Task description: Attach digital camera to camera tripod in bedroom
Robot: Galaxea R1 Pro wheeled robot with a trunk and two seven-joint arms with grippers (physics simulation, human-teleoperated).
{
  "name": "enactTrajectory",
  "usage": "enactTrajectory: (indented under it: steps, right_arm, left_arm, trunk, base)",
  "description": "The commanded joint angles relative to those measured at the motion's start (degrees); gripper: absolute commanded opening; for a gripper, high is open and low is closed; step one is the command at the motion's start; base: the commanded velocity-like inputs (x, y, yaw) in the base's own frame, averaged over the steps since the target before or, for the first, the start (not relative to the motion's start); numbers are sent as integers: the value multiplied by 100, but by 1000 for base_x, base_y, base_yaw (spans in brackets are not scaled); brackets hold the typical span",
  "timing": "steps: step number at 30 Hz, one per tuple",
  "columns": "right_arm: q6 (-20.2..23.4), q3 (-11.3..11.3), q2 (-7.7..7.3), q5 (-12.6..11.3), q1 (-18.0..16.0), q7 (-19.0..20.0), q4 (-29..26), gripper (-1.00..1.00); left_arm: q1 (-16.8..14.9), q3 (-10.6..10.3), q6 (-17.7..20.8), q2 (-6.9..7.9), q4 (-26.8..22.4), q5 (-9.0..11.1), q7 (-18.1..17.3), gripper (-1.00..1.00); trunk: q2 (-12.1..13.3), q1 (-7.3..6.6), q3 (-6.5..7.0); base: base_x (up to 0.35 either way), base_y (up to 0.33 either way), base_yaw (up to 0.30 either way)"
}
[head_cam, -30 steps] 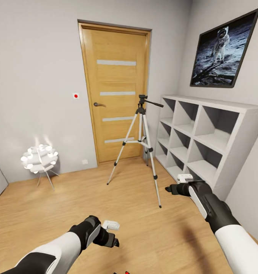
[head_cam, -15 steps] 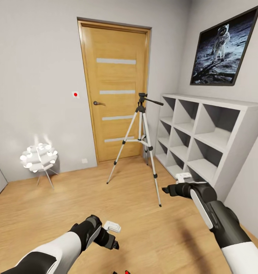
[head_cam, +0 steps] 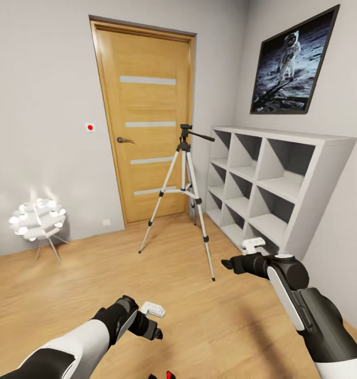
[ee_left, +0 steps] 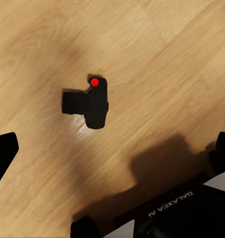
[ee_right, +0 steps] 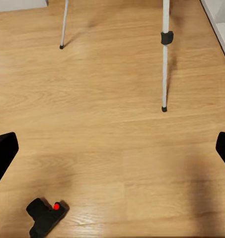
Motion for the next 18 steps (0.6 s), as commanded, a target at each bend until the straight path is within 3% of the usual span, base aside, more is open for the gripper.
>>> enactTrajectory:
  steps: [1,2,8,12,18]
  right_arm:
    - [21,14,11,2,-3,0,-10,100]
    - [21,18,49,19,-7,0,2,100]
    - [21,17,68,-8,-10,1,-12,100]
    - [21,46,69,-8,-11,3,-36,100]
    - [21,53,71,-16,-7,11,-108,100]
  left_arm:
    - [-1,18,16,19,-14,-53,-44,100]
    - [-1,210,10,99,-20,-45,-42,100]
    - [1,638,-66,274,-30,-47,-40,100]
    - [12,830,-146,352,-34,-48,-40,100]
    - [15,877,-179,396,-33,-49,-34,100]
  trunk:
    - [-45,22,-27]
    - [-85,44,-48]
    - [-326,176,-173]
    - [-486,264,-258]
    - [-727,396,-382]
  base:
    - [0,0,-256]
    - [0,0,-260]
    - [0,0,-261]
    - [0,0,-262]
    - [0,0,-214]
